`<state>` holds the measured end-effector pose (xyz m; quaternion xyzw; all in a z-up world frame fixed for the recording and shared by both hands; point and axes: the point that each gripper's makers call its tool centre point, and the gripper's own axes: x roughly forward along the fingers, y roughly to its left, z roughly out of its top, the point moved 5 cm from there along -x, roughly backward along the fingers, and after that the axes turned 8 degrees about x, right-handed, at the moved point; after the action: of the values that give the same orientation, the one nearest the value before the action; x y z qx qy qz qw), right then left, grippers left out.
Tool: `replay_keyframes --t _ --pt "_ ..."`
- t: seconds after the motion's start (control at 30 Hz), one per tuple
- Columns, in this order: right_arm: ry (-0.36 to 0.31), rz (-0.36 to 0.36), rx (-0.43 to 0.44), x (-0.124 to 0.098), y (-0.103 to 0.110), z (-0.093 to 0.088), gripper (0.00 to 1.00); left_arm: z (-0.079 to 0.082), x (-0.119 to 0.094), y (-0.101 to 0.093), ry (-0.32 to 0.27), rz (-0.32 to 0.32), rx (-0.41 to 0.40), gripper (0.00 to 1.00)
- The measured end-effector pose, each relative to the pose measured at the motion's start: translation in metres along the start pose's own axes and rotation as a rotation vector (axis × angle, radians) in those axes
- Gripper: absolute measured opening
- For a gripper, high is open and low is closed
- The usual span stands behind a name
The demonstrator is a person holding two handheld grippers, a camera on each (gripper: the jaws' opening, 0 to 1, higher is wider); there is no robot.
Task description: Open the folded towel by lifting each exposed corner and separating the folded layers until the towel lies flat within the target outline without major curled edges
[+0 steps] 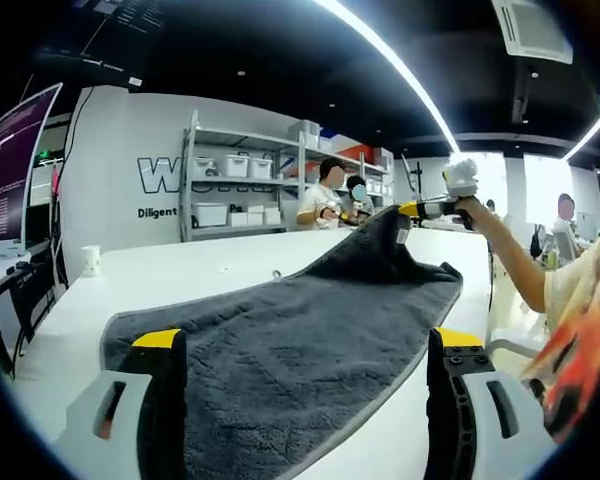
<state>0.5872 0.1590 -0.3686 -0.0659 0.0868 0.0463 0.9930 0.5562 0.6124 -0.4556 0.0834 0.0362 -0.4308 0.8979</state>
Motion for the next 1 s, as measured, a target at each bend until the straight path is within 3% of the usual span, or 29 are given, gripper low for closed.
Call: replay_keyframes --t 0.2,0.5,0.73,1.0 --pt "0.029 -0.068 -0.018 0.013 -0.035 0.000 0.00 -0.003 0.003 -0.002 0.007 -0.006 0.000 0.99" --pt "0.124 -0.153 -0.050 0.041 -0.079 -0.020 0.00 -0.008 0.009 -0.007 0.020 -0.022 0.001 0.99" --pt "0.193 -0.208 -0.060 0.064 -0.109 -0.041 0.00 -0.007 0.012 -0.009 0.006 -0.032 -0.010 0.99" --pt "0.308 -0.232 -0.158 0.099 -0.129 -0.070 0.00 -0.002 0.019 -0.010 0.001 -0.039 -0.010 0.98"
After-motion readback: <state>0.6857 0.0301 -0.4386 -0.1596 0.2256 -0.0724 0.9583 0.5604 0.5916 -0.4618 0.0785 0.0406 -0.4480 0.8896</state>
